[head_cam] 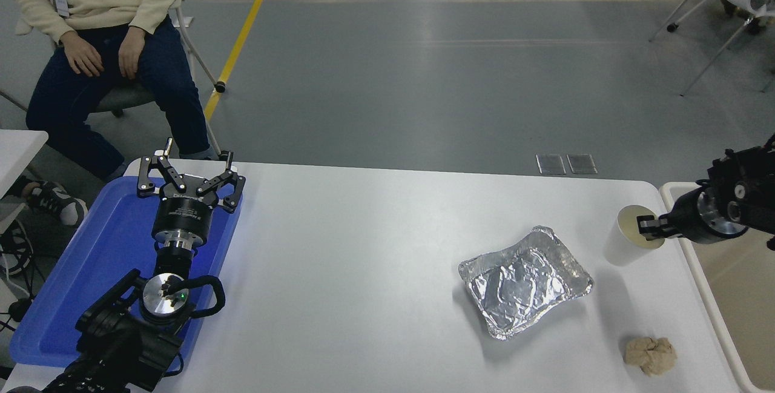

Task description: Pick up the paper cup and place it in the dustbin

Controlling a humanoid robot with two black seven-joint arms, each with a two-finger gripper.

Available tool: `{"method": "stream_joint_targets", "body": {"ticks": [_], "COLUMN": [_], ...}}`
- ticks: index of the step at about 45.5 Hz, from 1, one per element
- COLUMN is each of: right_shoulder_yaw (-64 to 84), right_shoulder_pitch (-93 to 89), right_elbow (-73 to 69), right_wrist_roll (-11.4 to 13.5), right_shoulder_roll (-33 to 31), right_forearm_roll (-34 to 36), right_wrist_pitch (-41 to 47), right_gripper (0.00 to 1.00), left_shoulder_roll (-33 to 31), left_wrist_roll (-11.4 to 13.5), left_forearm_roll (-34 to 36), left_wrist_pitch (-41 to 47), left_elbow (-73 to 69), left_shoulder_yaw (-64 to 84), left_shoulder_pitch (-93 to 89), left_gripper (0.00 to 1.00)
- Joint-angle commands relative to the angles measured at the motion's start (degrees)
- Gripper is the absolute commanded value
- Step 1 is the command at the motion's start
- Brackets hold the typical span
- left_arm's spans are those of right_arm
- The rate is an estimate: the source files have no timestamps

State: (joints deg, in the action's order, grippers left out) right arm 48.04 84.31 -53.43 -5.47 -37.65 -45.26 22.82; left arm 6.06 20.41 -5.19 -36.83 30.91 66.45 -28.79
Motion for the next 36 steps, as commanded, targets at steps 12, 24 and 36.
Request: {"method": "stream_joint_targets", "body": {"ticks": [12, 24, 36], "right_shoulder_yaw": [19.4, 25.9, 28.2], "right_shoulder_pitch": [31.4, 42.5, 44.3], "right_elbow": [-15.6, -22.1, -23.6], "right_wrist_roll": [0.4, 0.3, 0.3], "right_shoulder_roll": [-1.8, 1.2, 1.2], "right_forearm_roll": [6.1, 9.9, 9.9], "right_wrist_pitch": [6.7, 8.3, 8.5], "right_gripper": [0.00, 0.00, 0.00], "left_shoulder_roll": [0.0, 0.1, 0.2], "left_wrist_roll": [-0.1, -0.1, -0.1], "left_forearm_roll": [0.0, 0.1, 0.1], "left_wrist_pitch": [0.0, 0.0, 0.0], "left_elbow": [0.0, 0.0, 0.0], "left_shoulder_yaw": [0.0, 0.0, 0.0], "left_shoulder_pitch": [0.1, 0.1, 0.1], "left_gripper": [1.00, 1.00, 1.00]}}
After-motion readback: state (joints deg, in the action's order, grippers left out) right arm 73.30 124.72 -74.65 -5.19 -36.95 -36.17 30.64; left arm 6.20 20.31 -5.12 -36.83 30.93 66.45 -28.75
